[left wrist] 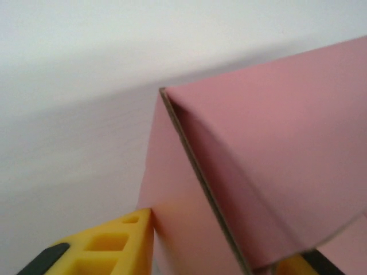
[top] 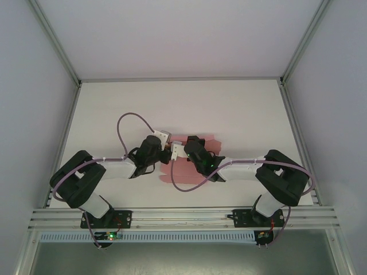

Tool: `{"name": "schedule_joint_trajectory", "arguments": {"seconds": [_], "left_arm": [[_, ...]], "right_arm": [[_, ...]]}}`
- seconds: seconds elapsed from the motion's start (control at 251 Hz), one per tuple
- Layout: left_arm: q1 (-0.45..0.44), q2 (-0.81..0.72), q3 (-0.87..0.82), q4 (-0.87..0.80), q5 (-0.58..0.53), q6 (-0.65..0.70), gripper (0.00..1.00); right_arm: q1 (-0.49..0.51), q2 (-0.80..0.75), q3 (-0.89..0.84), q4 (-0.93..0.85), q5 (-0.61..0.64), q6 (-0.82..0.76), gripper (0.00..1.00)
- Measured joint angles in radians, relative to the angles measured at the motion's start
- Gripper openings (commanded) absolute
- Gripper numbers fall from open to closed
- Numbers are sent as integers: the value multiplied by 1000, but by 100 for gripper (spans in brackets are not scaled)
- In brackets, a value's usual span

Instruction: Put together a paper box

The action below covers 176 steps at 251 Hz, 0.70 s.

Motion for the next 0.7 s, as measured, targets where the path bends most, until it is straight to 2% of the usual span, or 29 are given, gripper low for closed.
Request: {"name": "schedule_joint_trajectory", "arguments": {"seconds": [0.144, 0.343, 0.475, 0.603, 0.666, 0.702], "left_arm": [[-13, 72, 61, 18, -90, -27, 4], [-50, 117, 99, 19, -228, -85, 2], [-71, 140, 159, -66, -311, -154, 3], [-86, 151, 206, -154, -366, -206, 8], [-92, 153, 219, -186, -385, -242, 1], [-94, 153, 227, -208, -390, -267, 0]], "right_arm": [[0, -9, 0, -19, 3, 26, 0], [0, -11, 8, -25, -4, 61, 0], [0, -15, 11, -36, -18, 96, 0], [-12, -21, 18, -56, -36, 126, 0], [-20, -28, 18, -68, -56, 134, 0], [-26, -31, 18, -71, -68, 136, 0]]}}
